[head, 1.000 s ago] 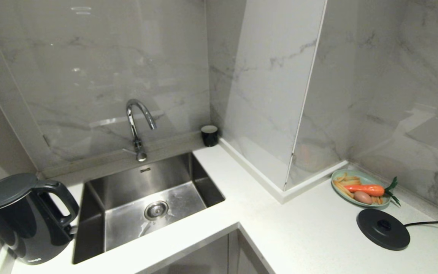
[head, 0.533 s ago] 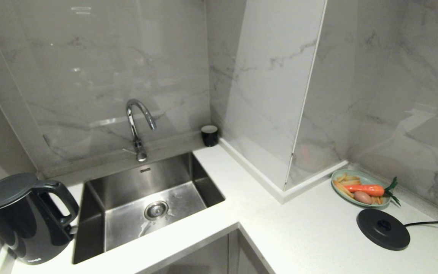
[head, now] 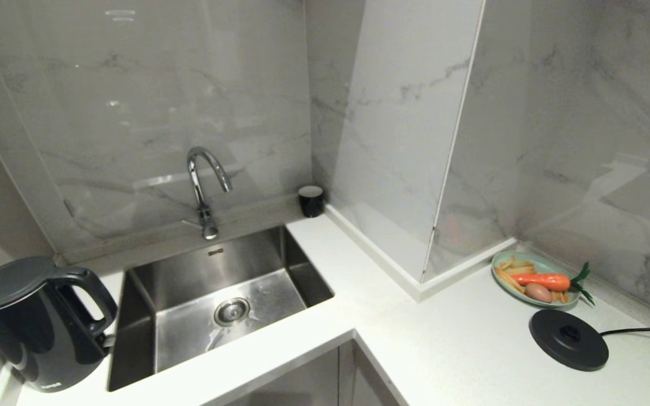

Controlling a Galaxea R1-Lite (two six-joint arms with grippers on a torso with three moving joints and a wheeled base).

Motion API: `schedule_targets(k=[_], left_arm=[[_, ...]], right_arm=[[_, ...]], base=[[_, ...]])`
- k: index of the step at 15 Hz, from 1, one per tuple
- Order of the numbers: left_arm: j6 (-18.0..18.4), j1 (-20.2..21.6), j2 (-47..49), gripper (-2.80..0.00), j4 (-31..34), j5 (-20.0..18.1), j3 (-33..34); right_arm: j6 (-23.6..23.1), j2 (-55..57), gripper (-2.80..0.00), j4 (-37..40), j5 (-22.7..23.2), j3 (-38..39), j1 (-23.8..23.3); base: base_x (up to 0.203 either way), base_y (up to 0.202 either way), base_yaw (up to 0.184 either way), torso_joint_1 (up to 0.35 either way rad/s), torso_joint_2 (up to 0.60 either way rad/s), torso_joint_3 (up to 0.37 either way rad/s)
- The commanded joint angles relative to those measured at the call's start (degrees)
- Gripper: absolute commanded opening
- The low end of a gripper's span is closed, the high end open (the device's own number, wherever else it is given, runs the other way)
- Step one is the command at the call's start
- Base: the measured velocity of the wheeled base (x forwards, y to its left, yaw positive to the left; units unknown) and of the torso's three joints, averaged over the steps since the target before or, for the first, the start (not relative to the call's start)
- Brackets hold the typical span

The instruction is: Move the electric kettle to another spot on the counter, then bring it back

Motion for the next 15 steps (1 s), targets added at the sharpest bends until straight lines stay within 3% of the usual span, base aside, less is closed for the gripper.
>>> schedule_targets(k=[1, 10, 15], left_arm=[[0.04, -0.01, 0.11, -2.8, 0.02, -0.02, 0.02], [0.04, -0.01, 0.11, -2.8, 0.1, -0.02, 0.02], [0.04, -0.01, 0.11, -2.8, 0.1, -0.02, 0.02]], right_arm=[[-0.04, 0.0, -2.8, 0.02, -0.01, 0.0, 0.0], [-0.13, 0.0, -2.8, 0.01, 0.08, 0.0, 0.0], [-0.13, 0.0, -2.8, 0.01, 0.08, 0.0, 0.0]], base=[[0.0, 0.0, 0.0, 0.0, 0.0, 0.0], [0.0, 0.0, 0.0, 0.0, 0.0, 0.0], [0.004, 0.009, -0.131, 0.003, 0.0, 0.002]])
